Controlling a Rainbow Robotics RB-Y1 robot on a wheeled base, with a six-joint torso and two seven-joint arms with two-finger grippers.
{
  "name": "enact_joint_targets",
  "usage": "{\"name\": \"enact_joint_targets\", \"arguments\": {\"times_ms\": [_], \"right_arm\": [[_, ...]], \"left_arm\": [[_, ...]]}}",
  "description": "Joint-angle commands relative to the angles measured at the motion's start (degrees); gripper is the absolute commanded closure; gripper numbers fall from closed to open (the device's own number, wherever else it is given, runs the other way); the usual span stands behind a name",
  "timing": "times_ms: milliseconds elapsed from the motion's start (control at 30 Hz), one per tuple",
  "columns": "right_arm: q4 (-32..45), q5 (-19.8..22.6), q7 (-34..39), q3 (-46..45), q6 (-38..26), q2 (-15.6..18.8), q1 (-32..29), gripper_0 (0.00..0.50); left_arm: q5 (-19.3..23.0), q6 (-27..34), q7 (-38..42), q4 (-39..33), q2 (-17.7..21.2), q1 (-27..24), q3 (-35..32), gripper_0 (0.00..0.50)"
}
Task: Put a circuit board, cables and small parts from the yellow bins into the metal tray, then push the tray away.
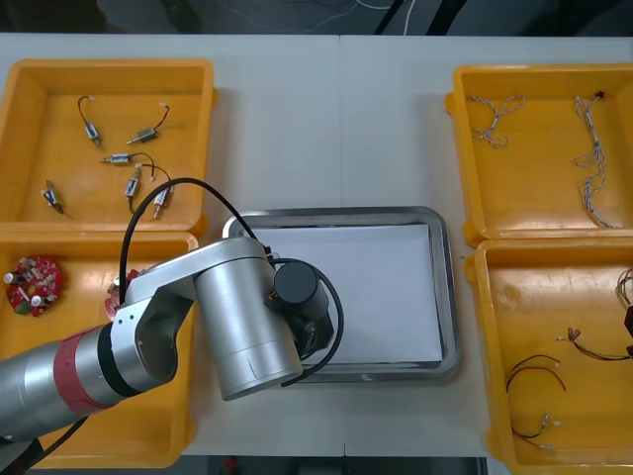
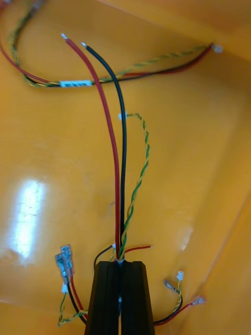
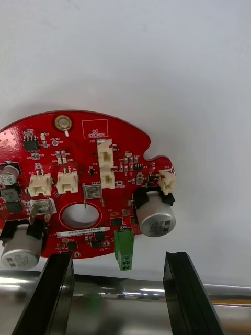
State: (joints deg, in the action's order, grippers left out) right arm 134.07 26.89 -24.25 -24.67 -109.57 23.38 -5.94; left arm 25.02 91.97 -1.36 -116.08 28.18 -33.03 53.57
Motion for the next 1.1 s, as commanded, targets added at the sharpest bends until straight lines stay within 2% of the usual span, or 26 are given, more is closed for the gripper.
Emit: {"name": "enact_joint_targets", "arguments": {"times_ms": [33,200,333,467,867,1100], "right_arm": [[4.0,5.5,3.7,-2.3,-0.4,6.5,-0.6,0.500],[6.2,11.3,3.1,-2.8,-0.4,9.8,-0.1,0.500],[7.4,16.1,2.5,-3.8,-0.4,11.1,1.4,0.500],[7.4,20.6,-2.5,-4.3,-0.4,13.2,3.6,0.500],[5.2,33.8,-17.0,-3.2,-0.4,21.3,11.0,0.500],[4.6,39.1,-26.5,0.4,-0.4,26.7,14.4,0.500]], "left_arm": [[-1.0,0.5,4.3,-3.3,0.3,0.9,0.9,0.000],[-1.5,0.5,4.7,-5.1,1.1,0.9,0.4,0.000],[-1.4,0.6,4.9,-5.9,1.8,0.9,-0.8,0.000],[-0.4,0.6,4.6,-6.0,2.4,0.6,-3.0,0.000],[11.5,3.7,4.0,-6.0,6.0,-4.9,-11.6,0.000],[17.6,7.3,3.8,-5.9,7.6,-8.4,-16.1,0.000]]}}
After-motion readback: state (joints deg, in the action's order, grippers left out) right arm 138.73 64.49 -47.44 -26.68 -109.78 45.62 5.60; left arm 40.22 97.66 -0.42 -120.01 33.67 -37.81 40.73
